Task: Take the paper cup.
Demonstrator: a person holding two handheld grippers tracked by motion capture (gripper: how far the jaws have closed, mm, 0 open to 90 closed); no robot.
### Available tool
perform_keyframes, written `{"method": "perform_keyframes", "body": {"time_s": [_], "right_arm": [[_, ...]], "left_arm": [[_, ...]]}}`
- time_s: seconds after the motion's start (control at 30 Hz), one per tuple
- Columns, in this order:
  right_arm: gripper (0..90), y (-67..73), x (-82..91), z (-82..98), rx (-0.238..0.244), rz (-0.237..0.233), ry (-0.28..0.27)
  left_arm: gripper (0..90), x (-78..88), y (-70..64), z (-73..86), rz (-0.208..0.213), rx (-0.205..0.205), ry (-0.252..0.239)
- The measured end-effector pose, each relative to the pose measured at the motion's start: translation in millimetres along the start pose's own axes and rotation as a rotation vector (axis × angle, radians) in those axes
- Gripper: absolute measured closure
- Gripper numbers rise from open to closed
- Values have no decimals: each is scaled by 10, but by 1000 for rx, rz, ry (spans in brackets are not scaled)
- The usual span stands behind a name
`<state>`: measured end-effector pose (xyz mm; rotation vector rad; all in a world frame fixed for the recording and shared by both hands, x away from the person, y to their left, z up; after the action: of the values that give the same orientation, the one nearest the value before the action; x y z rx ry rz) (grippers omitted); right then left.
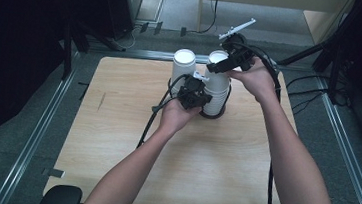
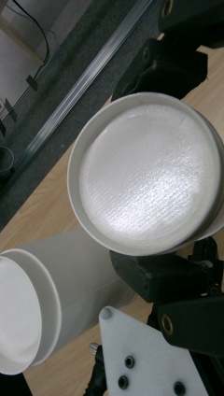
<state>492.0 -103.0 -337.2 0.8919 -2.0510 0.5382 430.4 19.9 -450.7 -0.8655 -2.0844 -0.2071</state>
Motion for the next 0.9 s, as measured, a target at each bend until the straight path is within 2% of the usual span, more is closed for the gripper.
{"method": "perform_keyframes", "body": {"time_s": [0.1, 0.2, 0.33, 0.43, 0.5, 0.63, 0.7, 0.77, 0.8, 0.9], "right_arm": [[265, 1, 26, -13, -28, 13, -17], [265, -19, 170, -69, -69, -2, -88], [263, -45, 257, -114, -28, 6, -61], [263, -55, 337, -128, -41, -16, -82], [262, -51, 417, -155, -35, -26, -94], [262, -29, 579, -212, -16, -23, -96], [261, -19, 669, -233, -18, -27, -104], [261, -3, 756, -244, -10, -11, -114], [261, 4, 796, -241, -6, 7, -115], [261, 1, 891, -212, -4, 2, -112]], "left_arm": [[896, -6, 8, -3, -1, 3, 7], [883, -17, 7, 8, -3, -1, 19], [856, 16, 21, 6, 18, 13, -3], [849, 49, 29, 3, 32, 17, -7], [844, 71, 29, 8, 24, 6, 0], [822, 122, 42, 7, 55, 18, -5], [803, 157, 50, 9, 64, 7, 1], [785, 188, 52, 12, 96, 20, 8], [782, 209, 48, 14, 105, 19, 14], [765, 291, 38, 27, 107, -10, 21]]}}
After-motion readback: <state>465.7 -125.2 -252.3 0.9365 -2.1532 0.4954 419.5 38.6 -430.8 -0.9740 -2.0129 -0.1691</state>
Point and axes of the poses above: each handheld gripper's, and its own axes: x roughly backward along the jaws, z roughly out of its underside, y roughly to its left, the point moved 2 cm from there along -x, roughly forward along the jaws, and after that the axes turned 9 degrees about y, right-handed, at the moved point
